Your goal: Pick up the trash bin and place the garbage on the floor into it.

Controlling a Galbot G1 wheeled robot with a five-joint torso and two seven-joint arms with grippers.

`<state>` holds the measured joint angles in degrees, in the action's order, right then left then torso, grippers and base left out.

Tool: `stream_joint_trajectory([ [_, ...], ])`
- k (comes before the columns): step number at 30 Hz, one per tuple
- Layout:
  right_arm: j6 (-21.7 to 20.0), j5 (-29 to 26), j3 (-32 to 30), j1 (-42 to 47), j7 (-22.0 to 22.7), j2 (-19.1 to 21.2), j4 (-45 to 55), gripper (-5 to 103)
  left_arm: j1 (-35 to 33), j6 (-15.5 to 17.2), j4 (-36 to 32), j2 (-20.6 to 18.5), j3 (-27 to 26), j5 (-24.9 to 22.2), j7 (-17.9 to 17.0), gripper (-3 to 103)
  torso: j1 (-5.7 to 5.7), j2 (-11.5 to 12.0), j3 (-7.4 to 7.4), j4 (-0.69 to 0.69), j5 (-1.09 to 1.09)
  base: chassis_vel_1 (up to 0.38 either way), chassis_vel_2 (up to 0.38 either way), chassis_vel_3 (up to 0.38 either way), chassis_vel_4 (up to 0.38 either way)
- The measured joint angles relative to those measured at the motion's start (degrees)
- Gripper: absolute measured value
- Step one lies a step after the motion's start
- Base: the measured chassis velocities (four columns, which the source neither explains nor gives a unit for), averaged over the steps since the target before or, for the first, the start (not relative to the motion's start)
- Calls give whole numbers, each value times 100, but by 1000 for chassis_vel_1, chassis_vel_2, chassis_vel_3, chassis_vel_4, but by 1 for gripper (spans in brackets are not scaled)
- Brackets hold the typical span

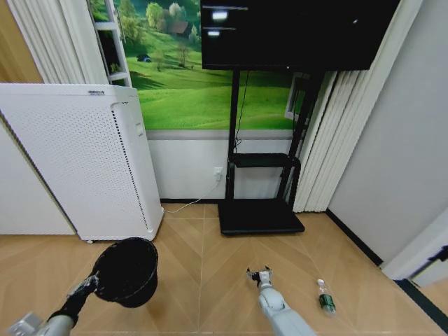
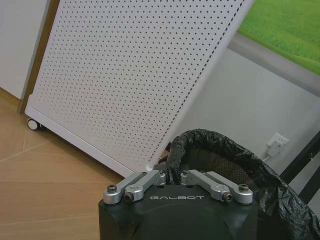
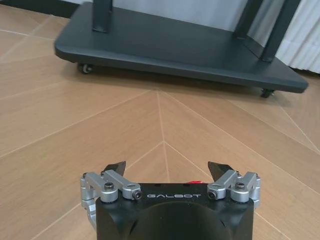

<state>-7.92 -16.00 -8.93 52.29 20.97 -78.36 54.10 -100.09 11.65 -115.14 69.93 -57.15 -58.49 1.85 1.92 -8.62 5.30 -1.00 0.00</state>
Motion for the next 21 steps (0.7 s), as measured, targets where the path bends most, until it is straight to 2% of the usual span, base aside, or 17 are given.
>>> stream_joint_trajectory([
  [6,55,137,-179,-413,328,-272,-799,93,19,-27,-6,17,133,56,23,7,0,0,0,0,-1,0,0,0,0],
  [14,246,388,-444,-872,554,-587,-1734,93,40,-45,-23,13,162,57,40,7,0,0,0,-1,0,0,0,0,0],
  [21,312,501,-565,-961,640,-634,-1975,91,55,-55,-20,20,159,46,82,7,0,0,0,0,0,0,0,0,0],
])
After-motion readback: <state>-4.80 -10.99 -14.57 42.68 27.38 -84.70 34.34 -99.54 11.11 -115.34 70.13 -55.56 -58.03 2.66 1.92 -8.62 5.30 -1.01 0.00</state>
